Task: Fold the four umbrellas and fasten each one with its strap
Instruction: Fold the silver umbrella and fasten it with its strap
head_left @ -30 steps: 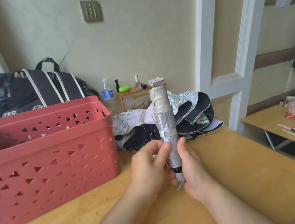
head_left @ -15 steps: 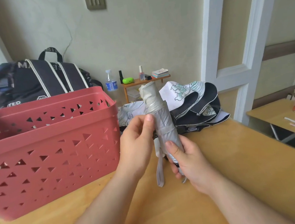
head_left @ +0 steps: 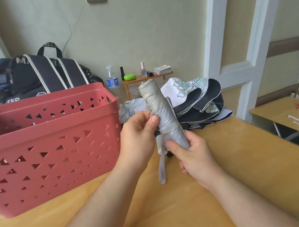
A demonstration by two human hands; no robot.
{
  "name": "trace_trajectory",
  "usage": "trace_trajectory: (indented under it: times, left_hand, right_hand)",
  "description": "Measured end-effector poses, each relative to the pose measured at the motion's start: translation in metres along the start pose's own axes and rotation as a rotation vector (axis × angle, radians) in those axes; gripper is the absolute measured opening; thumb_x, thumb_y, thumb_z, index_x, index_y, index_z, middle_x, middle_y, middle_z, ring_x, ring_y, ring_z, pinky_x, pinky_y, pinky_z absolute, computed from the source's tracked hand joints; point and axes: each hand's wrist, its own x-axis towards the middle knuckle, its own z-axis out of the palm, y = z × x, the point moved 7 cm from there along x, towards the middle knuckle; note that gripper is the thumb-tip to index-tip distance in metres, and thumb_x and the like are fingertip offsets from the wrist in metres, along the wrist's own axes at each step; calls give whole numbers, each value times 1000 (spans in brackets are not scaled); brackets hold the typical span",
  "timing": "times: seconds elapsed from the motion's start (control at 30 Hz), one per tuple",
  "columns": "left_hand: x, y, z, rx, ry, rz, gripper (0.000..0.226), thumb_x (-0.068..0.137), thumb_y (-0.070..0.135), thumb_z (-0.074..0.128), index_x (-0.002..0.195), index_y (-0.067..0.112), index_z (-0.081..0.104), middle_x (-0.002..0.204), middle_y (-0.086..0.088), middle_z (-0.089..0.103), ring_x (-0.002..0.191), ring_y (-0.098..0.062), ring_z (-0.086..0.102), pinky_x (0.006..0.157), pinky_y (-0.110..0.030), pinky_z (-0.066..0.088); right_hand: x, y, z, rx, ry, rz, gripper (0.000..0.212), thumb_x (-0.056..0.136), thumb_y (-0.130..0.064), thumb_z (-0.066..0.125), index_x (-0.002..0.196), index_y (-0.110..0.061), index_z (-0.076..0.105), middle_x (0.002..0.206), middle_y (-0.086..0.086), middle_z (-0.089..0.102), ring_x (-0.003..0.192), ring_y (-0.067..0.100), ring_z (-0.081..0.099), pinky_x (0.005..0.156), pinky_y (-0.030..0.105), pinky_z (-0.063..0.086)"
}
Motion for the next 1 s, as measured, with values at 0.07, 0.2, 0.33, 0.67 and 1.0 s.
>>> trace_trajectory:
  times: [0.07,0.2,0.33,0.67,1.0]
  left_hand:
    - [-1,0,1,-31,12,4,16,103,18,62,89,19,69,81,3,73,78,-14,64,82,-45,55]
    - [0,-1,4,-157,-2,-28,15,107,14,55,93,15,61,85,0,68,83,-17,62,90,-51,55]
    - [0,-6,3,-285,-20,-98,14,109,13,50,98,10,58,84,-3,66,79,-19,61,82,-39,54]
    - [2,-17,-3,-293,93,-176,9,106,14,59,106,20,52,90,-1,72,83,-19,65,84,-39,56]
    - [-5,-3,8,-165,17,-134,24,102,34,64,113,13,67,92,7,74,82,-4,67,80,-25,50]
  right_hand:
    - [-1,-4,2,-8,-12,-42,16,95,-17,75,90,-31,71,72,7,67,50,16,43,47,29,37]
    - [0,-7,4,12,-58,-98,28,91,-24,80,112,-38,68,95,2,75,70,11,60,63,27,48]
    - [-1,0,7,35,-131,34,56,82,-47,84,129,-38,55,86,9,71,64,17,60,53,25,46]
    - [-4,-7,11,194,-192,-6,91,71,-94,54,118,-17,63,67,5,57,40,22,45,42,25,33]
    - [-7,-1,13,274,-201,201,36,95,-55,61,94,-19,61,64,12,46,39,19,40,43,24,31]
